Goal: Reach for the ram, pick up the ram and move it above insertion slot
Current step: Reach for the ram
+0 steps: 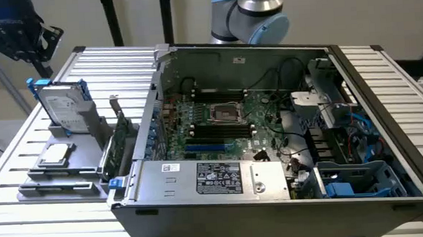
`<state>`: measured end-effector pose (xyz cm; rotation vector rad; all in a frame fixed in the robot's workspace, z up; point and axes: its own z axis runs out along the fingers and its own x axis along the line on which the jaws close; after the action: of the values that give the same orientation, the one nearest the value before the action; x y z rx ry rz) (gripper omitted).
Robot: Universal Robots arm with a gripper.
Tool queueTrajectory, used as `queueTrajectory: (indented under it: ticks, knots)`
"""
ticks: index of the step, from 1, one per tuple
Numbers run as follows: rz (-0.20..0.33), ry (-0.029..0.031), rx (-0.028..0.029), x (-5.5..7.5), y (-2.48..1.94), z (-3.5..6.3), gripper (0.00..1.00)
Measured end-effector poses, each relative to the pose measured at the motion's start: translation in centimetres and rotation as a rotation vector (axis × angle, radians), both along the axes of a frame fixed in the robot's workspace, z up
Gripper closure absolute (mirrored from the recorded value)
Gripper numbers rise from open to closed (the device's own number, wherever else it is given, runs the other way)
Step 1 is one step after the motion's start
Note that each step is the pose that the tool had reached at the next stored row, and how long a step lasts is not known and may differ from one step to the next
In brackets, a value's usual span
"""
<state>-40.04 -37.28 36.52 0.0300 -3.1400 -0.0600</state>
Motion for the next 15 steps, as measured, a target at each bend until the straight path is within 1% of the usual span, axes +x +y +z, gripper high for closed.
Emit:
queueTrajectory:
  ticks: [13, 14, 15]
  knots:
    - [0.000, 0.0000, 0.0000, 0.00, 0.00, 0.00, 0.89]
    - [0.000, 0.0002, -0.0001, 0.00, -0.07, 0.01, 0.89]
    - [0.000, 0.0003, -0.0001, -0.01, -0.28, 0.00, 0.89]
